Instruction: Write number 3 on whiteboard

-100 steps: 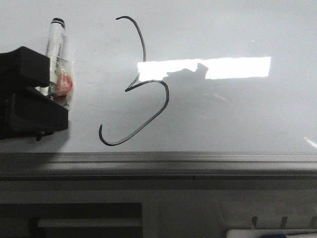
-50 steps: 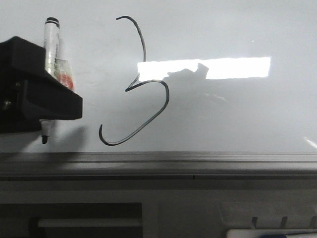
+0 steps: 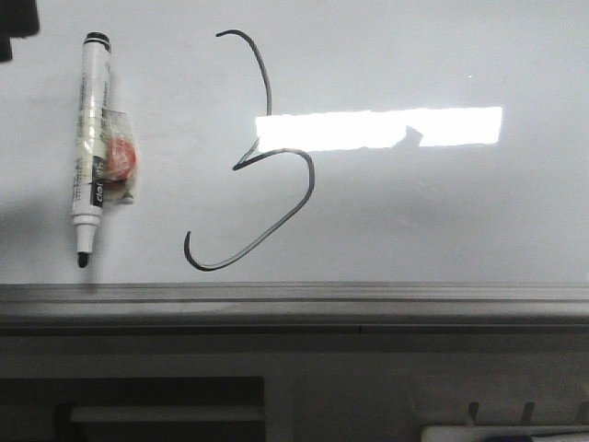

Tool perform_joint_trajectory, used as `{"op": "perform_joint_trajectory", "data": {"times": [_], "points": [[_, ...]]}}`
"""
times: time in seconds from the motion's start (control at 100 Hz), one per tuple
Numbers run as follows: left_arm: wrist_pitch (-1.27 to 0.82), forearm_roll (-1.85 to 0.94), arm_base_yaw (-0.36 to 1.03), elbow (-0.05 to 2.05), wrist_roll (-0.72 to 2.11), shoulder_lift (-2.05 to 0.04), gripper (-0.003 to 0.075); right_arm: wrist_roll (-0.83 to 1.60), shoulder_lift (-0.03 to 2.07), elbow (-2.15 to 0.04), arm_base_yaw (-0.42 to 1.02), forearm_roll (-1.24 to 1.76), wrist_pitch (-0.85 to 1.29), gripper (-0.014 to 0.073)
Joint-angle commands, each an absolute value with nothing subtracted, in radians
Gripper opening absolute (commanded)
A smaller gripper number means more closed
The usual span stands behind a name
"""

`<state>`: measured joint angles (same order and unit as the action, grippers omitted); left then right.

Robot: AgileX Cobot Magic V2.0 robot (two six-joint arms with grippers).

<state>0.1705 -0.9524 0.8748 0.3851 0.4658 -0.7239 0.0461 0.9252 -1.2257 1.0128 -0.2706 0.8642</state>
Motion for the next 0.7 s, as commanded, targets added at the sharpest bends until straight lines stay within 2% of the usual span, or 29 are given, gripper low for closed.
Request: {"op": "perform_joint_trajectory", "data": {"times": [0.0,0.31,0.51,0.69], "points": [[0.176,-0.874,0.874,0.41,0.473,-0.659,-0.002,0.038,0.842,-1.195,1.011,-0.304,0.747,-0.0041],[0.161,-0.687,0.874,0.392,0.473,-0.489,-0.0021,0.038,0.436,-0.777,1.011,-0.341,0.402,-0.0041],[0.057,-0.66,0.874,0.353,0.473,-0.436,-0.0021,0.031,0.197,-0.555,0.967,-0.354,0.44,-0.0041],[0.0,-0.586,0.874,0.346,0.473,-0.433,-0.0021,0.031,0.058,-0.447,0.939,-0.354,0.453,-0.0041]]}}
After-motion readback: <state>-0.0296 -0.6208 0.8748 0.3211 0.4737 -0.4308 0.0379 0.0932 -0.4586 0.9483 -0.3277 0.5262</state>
